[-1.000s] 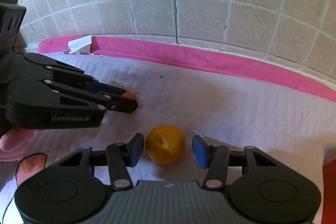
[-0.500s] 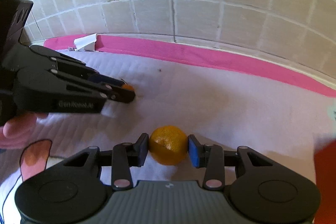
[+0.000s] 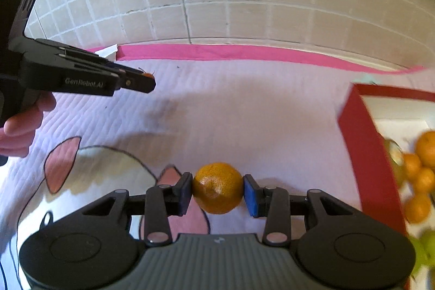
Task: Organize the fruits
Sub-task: 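Carry the tomato and tangerine into the red box and open both tools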
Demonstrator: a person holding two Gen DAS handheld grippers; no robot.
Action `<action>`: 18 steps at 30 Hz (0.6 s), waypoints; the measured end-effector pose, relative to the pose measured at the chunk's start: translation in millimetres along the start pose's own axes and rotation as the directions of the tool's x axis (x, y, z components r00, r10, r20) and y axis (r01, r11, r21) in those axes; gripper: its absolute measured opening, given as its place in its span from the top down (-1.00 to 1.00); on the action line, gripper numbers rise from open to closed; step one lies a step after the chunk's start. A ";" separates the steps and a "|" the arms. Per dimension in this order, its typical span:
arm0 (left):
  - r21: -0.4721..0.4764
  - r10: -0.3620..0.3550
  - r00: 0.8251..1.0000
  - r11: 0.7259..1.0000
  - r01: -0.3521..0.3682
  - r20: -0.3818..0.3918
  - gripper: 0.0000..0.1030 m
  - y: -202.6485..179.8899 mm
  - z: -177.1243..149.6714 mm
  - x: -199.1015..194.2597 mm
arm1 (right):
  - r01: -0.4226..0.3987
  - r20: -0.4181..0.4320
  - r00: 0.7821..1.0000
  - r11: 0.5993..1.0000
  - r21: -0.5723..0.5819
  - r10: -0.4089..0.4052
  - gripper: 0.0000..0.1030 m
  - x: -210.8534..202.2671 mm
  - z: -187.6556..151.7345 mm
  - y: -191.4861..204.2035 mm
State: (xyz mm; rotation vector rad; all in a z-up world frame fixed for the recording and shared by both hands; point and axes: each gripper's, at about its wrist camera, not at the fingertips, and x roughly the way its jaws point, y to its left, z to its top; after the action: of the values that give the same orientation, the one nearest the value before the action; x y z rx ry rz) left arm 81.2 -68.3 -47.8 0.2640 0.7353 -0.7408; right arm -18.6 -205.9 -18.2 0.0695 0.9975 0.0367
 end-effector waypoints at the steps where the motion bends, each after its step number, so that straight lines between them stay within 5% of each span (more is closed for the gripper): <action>1: 0.010 -0.007 1.000 1.000 0.007 0.006 0.53 -7.3 1.2 -2.5 | 0.005 0.003 1.000 1.000 0.005 -0.005 0.18 -6.8 -4.3 -2.5; 9: 0.100 -0.093 0.995 0.991 0.089 0.042 0.53 -68.0 12.9 -12.6 | 0.050 0.027 0.998 0.997 0.055 -0.051 0.18 -65.7 -37.5 -25.2; 18: 0.182 -0.203 0.976 0.966 0.186 0.082 0.53 -148.5 48.5 0.8 | 0.197 0.094 0.973 0.971 0.138 -0.211 0.18 -141.2 -67.4 -78.5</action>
State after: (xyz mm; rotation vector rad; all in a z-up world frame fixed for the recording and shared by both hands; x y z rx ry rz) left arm 3.4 -198.0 -8.6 0.3132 0.6076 -1.0008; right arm -151.8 -290.3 57.8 0.0849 0.8933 -0.2179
